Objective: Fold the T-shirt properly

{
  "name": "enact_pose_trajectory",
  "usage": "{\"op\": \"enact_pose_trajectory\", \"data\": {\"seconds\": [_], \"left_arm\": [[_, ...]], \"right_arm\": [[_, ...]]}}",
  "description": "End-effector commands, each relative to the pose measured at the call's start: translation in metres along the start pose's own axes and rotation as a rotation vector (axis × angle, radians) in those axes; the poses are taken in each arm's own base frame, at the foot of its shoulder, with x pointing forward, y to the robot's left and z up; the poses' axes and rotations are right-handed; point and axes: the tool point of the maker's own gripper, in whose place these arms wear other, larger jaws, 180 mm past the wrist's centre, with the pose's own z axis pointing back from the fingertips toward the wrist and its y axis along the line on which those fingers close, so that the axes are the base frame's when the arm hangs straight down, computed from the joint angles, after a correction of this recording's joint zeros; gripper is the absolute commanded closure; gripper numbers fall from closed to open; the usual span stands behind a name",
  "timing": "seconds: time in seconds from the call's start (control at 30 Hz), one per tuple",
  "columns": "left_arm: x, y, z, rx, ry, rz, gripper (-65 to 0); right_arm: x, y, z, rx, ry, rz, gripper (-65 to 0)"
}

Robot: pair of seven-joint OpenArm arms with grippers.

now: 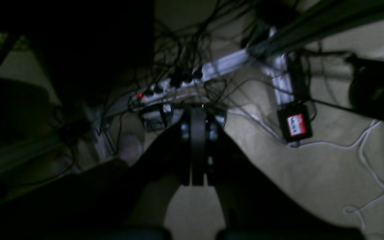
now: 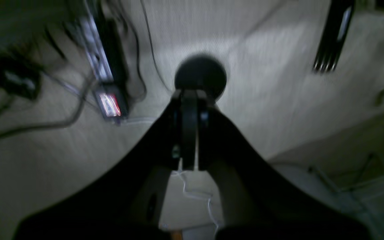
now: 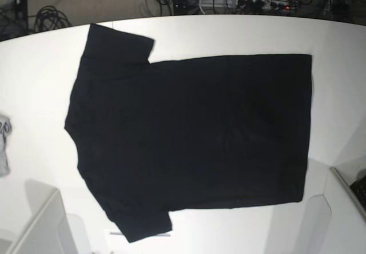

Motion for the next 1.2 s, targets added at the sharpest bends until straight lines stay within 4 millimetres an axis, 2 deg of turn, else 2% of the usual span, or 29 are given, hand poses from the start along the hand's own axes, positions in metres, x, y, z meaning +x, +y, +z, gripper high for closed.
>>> {"op": "enact_pose_trajectory", "data": {"seconds": [0.0, 0.23, 0.43, 0.53, 0.63, 0.77, 0.87, 1.0, 1.03, 1.1, 1.17], "left_arm": [[0.0, 0.018, 0.01, 0.045, -0.006, -0.011, 0.0], [0.035, 0.063, 0.032, 0.188, -0.096, 0.016, 0.0], [0.074, 0.071, 0.045, 0.213, -0.197, 0.032, 0.0], [0.097, 0.074, 0.052, 0.204, -0.265, 0.127, 0.0], [0.115, 0.068, 0.056, 0.148, -0.321, 0.206, 0.0], [0.125, 0.073, 0.061, 0.089, -0.368, 0.28, 0.0], [0.129, 0.098, 0.069, 0.12, -0.406, 0.343, 0.0], [0.134, 0.132, 0.084, 0.164, -0.463, 0.419, 0.0], [0.136, 0.139, 0.088, 0.175, -0.479, 0.432, 0.0], [0.141, 0.153, 0.092, 0.201, -0.513, 0.453, -2.1], [0.139, 0.165, 0.094, 0.233, -0.521, 0.467, -12.8]], "right_arm": [[0.001, -0.008, 0.009, -0.022, -0.01, -0.005, 0.0], [0.061, -0.03, 0.058, -0.091, -0.142, -0.081, 0.0], [0.115, -0.03, 0.096, -0.094, -0.273, -0.078, 0.0], [0.133, -0.026, 0.099, -0.09, -0.327, -0.107, 0.0], [0.147, -0.018, 0.099, -0.073, -0.362, -0.146, 0.0], [0.178, 0.015, 0.104, 0.092, -0.454, -0.148, 0.0], [0.197, 0.039, 0.113, 0.257, -0.516, -0.205, 0.0], [0.214, 0.038, 0.122, 0.348, -0.575, -0.314, 0.0], [0.217, 0.035, 0.123, 0.356, -0.585, -0.338, -4.7], [0.222, 0.027, 0.125, 0.36, -0.606, -0.376, -19.5], [0.227, 0.02, 0.126, 0.355, -0.625, -0.402, -33.8]]}}
